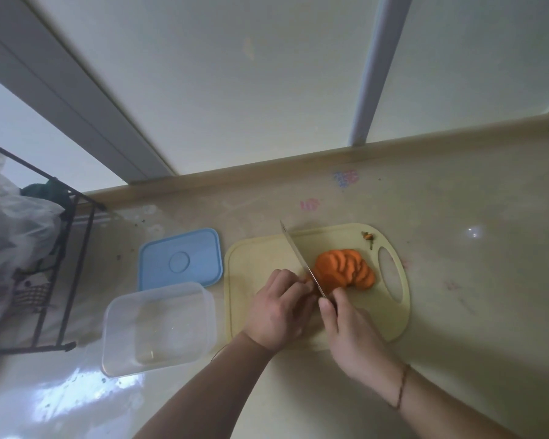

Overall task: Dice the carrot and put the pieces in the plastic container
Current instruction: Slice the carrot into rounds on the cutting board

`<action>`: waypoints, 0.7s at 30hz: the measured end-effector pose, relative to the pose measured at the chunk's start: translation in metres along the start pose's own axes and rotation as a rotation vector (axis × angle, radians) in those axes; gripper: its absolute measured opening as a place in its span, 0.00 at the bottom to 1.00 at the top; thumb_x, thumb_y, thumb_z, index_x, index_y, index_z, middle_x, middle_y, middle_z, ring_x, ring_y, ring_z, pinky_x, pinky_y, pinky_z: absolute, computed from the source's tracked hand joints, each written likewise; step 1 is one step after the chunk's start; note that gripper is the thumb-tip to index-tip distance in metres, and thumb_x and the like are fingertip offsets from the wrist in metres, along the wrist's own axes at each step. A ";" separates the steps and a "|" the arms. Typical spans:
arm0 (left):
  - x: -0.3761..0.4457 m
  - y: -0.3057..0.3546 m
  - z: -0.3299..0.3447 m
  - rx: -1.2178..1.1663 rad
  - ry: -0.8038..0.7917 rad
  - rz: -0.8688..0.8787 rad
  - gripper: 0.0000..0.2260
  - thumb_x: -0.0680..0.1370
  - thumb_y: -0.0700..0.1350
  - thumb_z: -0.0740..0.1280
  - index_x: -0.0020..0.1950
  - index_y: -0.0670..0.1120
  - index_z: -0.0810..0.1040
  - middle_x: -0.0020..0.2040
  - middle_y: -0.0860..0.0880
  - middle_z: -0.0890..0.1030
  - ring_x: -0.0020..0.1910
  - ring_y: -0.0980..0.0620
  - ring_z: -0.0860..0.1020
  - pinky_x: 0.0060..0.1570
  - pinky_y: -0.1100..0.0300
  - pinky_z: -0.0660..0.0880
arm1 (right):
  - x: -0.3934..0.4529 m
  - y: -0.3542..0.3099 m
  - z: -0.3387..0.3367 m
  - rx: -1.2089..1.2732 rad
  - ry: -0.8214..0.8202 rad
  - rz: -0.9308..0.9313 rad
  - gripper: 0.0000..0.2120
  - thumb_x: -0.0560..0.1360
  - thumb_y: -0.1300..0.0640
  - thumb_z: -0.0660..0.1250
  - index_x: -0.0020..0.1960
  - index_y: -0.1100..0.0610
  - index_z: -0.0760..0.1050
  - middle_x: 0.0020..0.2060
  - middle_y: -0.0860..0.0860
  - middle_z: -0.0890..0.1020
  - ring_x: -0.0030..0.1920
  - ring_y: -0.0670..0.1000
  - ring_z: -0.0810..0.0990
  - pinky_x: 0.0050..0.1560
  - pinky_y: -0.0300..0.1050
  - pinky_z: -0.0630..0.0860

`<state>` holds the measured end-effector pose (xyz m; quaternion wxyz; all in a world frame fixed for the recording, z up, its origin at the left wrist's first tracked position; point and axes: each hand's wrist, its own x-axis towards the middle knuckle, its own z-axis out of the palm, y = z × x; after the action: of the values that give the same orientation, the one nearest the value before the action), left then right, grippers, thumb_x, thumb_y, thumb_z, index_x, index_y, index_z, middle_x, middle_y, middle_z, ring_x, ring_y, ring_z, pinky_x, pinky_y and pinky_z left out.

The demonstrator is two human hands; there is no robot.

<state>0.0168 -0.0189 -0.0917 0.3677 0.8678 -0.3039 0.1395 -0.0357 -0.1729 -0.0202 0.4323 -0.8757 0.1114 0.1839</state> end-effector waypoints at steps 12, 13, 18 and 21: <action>-0.006 0.006 -0.006 0.122 0.040 -0.075 0.09 0.74 0.43 0.76 0.52 0.45 0.83 0.48 0.50 0.82 0.44 0.46 0.80 0.40 0.54 0.78 | -0.022 -0.009 -0.034 0.115 0.048 -0.039 0.13 0.81 0.46 0.54 0.45 0.54 0.67 0.24 0.49 0.70 0.25 0.46 0.69 0.29 0.39 0.65; -0.005 0.006 -0.006 0.108 0.049 -0.079 0.08 0.73 0.42 0.76 0.52 0.45 0.82 0.48 0.50 0.82 0.44 0.47 0.79 0.40 0.53 0.78 | -0.027 -0.010 -0.035 0.108 0.037 -0.049 0.12 0.81 0.46 0.54 0.45 0.54 0.66 0.24 0.49 0.71 0.25 0.46 0.69 0.29 0.40 0.65; -0.004 0.006 -0.007 0.053 0.060 -0.084 0.11 0.72 0.40 0.76 0.52 0.46 0.80 0.49 0.49 0.80 0.45 0.46 0.79 0.42 0.53 0.78 | -0.044 -0.011 -0.031 0.072 0.006 -0.051 0.12 0.80 0.44 0.54 0.45 0.51 0.64 0.26 0.48 0.73 0.30 0.46 0.72 0.33 0.42 0.67; -0.004 0.006 -0.006 0.051 0.044 -0.091 0.09 0.72 0.39 0.75 0.51 0.42 0.82 0.48 0.47 0.79 0.44 0.45 0.79 0.41 0.52 0.78 | -0.047 -0.010 -0.030 0.058 0.005 -0.034 0.14 0.79 0.42 0.52 0.45 0.51 0.63 0.26 0.51 0.71 0.31 0.45 0.72 0.34 0.42 0.67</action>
<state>0.0098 -0.0156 -0.0864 0.3580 0.8865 -0.2521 0.1494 -0.0680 -0.1887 0.0232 0.4602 -0.8651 0.1027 0.1712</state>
